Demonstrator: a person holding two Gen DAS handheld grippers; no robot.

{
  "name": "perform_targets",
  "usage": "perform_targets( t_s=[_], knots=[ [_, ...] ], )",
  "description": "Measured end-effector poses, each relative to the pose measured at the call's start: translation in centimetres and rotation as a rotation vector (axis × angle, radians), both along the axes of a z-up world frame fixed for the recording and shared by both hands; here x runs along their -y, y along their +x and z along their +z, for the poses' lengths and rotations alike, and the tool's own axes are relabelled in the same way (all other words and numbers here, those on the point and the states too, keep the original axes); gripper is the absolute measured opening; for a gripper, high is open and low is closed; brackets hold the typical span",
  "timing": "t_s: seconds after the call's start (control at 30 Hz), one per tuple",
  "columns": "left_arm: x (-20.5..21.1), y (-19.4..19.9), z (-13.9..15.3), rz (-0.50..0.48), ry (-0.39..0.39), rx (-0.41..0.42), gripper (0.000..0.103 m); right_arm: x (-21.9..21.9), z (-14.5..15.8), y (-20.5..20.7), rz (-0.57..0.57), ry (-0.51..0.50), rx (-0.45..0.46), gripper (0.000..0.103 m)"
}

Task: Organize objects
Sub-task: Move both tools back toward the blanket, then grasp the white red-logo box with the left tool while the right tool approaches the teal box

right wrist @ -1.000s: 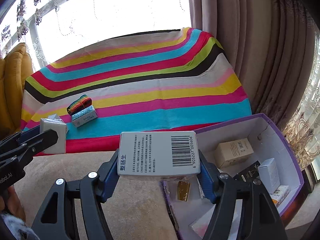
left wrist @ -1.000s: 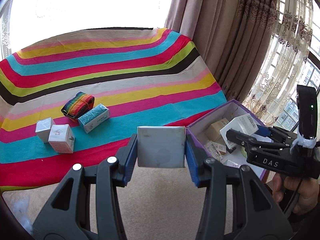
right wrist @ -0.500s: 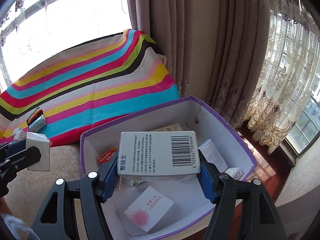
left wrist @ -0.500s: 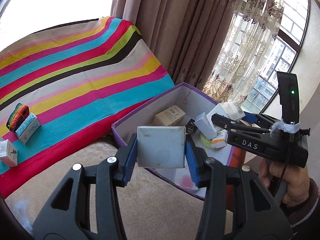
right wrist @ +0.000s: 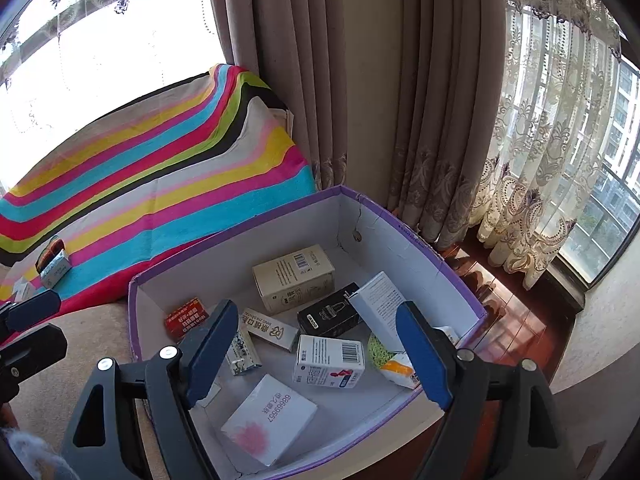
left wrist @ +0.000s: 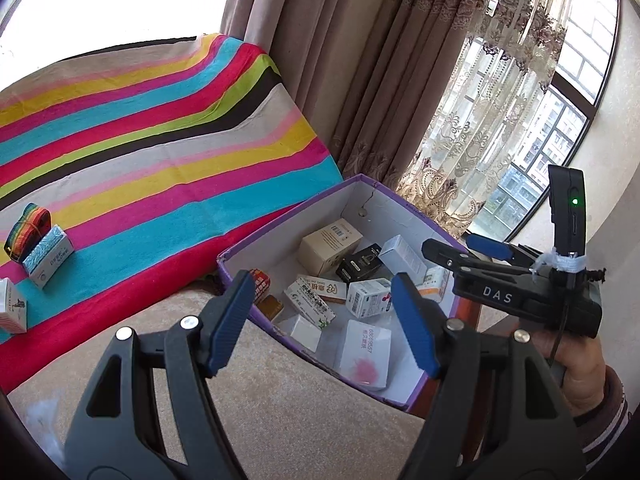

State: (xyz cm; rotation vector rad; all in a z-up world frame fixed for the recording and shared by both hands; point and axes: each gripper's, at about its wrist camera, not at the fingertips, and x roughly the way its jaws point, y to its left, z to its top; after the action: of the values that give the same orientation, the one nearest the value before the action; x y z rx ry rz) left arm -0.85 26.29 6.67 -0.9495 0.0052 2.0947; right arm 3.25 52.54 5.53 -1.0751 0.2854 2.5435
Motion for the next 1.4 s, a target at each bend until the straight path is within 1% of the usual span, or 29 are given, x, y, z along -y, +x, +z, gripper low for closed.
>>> perform_targets(
  t_s=[0.23, 0.57, 0.77, 0.87, 1.0, 1.17, 1.33, 1.4],
  knots=[
    [4.5, -1.7, 0.0, 0.122, 0.011, 0.016, 0.074, 2.2, 0.7, -0.7, 0.066, -0.001, -0.012, 0.083],
    [13.2, -4.2, -0.4, 0.324, 0.043, 0.057, 0.074, 7.4, 1.1, -2.7, 0.189, -0.006, -0.001, 0.083],
    [19.6, -5.3, -1.5, 0.455, 0.051, 0.104, 0.074, 11.2, 0.6, -4.2, 0.272, -0.016, 0.028, 0.083],
    [22.7, -5.7, -2.5, 0.534, 0.029, 0.138, 0.074, 13.3, 0.0, -5.1, 0.316, -0.020, 0.045, 0.083],
    [26.2, -6.1, -3.4, 0.605, 0.042, 0.177, 0.074, 16.1, -0.7, -6.2, 0.382, -0.031, 0.069, 0.083],
    [28.1, -6.4, -3.8, 0.627, 0.037, 0.192, 0.074, 19.1, -0.8, -7.6, 0.446, -0.028, 0.080, 0.083],
    [27.3, -7.7, -4.0, 0.579, 0.008, 0.211, 0.073, 21.4, -1.1, -9.1, 0.496, -0.019, 0.099, 0.083],
    [26.6, -8.7, -4.1, 0.561, -0.027, 0.221, 0.073, 22.2, -1.2, -9.7, 0.517, -0.015, 0.108, 0.083]
  ],
)
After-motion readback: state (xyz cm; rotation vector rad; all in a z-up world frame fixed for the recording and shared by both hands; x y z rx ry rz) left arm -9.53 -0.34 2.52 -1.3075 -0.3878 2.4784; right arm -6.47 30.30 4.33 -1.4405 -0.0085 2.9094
